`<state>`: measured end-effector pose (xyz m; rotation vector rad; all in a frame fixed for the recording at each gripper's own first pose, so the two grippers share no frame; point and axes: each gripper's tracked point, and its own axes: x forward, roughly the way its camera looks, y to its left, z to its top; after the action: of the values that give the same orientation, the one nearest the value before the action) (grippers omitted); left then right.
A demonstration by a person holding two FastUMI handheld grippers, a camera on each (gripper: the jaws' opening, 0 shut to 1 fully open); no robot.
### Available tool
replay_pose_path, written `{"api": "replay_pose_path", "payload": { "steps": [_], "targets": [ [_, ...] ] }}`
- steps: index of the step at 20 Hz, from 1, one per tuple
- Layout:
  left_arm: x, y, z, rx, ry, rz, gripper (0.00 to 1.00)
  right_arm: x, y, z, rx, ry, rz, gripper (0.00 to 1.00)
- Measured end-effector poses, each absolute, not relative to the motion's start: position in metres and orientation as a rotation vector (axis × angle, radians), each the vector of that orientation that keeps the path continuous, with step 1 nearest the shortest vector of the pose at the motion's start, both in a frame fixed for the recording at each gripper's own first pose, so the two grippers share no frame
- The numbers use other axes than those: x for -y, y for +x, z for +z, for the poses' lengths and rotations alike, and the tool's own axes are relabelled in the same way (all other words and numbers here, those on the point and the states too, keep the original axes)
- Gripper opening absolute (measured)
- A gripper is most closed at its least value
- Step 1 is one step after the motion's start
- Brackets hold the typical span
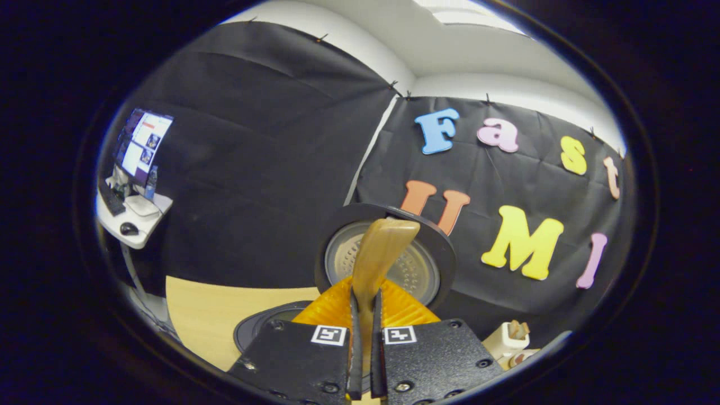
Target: Close the left gripper, press the button to open the rice cooker; take a wooden spoon from the chopstick holder with the right hand, scoop a spoonful of rice and pour it into the rice cooker, then put the wooden spoon back into the chopstick holder.
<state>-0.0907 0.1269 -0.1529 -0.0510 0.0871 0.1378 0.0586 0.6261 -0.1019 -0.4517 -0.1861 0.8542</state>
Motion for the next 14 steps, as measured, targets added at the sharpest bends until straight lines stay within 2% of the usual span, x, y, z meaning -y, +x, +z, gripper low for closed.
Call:
{"api": "replay_pose_path", "payload": {
  "steps": [7,8,9,14],
  "targets": [
    [-0.127,-0.092,-0.152,-0.098,-0.075,0.149,0.95,-0.614,0.057,-0.102,0.217,-0.581,0.795,0.11],
    [-0.128,-0.092,-0.151,-0.092,-0.069,0.151,0.95,-0.609,0.058,-0.101,0.206,-0.575,0.792,0.07],
    [-0.128,-0.092,-0.152,-0.09,-0.068,0.155,0.95,-0.6,0.058,-0.102,0.193,-0.567,0.784,0.11],
    [-0.127,-0.089,-0.153,-0.084,-0.071,0.145,0.95,-0.544,0.062,-0.091,0.157,-0.515,0.742,0.11]
  ]
}}
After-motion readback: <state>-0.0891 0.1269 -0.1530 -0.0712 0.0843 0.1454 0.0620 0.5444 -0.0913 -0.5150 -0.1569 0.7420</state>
